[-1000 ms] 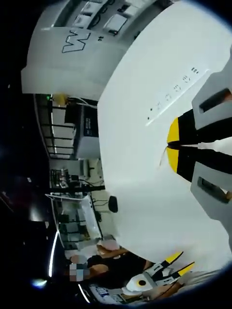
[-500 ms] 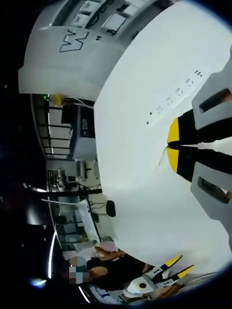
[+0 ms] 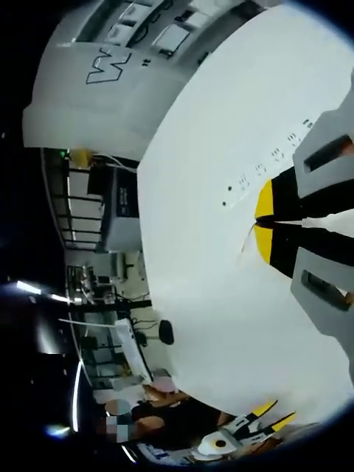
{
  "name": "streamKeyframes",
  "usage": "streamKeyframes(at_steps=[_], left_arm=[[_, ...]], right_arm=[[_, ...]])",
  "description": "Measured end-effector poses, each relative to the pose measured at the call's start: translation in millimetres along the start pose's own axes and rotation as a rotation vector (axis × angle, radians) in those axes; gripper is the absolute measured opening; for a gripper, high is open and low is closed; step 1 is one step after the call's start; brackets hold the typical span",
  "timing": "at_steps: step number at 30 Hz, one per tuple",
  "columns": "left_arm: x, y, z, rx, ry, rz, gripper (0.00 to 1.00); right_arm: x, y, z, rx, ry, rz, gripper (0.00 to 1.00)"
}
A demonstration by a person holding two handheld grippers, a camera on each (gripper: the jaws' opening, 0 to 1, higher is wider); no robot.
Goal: Open the resealable bag by pulling the two sides of the seal apart until the entire bag opening is separated and visibly accessible.
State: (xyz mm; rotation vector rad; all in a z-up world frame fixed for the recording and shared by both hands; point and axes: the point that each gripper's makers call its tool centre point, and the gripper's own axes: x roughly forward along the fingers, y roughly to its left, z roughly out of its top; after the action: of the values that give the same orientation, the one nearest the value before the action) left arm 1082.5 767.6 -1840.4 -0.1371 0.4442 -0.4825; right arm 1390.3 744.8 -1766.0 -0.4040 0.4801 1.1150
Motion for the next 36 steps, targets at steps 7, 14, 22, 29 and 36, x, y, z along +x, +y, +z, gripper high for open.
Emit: streamKeyframes(at_steps=[7,14,22,29,36], left_arm=[[-0.5,6.0,-0.1,-0.007,0.002,0.012,0.33],[0.2,9.5,-1.7,-0.008,0.008,0.019,0.33],[2.5,9.9,-3.5,-0.01,0.018,0.018,0.33],[3.6,10.8,-4.6,-0.011,0.023,0.02,0.33],[4.0,8.6,-6.7,-0.004,0.03,0.017,0.33]], right_arm=[[4.5,-6.1,5.2,-0.028,0.015,-0.01,0.0],[10.8,-11.4,1.9,-0.047,0.044,-0.015,0.0],[15.2,-20.5,4.2,-0.086,0.056,-0.029,0.0],[23.3,-16.8,2.8,-0.129,0.076,-0.014,0.0],[24.5,-8.4,-0.9,-0.172,0.113,0.0,0.0]])
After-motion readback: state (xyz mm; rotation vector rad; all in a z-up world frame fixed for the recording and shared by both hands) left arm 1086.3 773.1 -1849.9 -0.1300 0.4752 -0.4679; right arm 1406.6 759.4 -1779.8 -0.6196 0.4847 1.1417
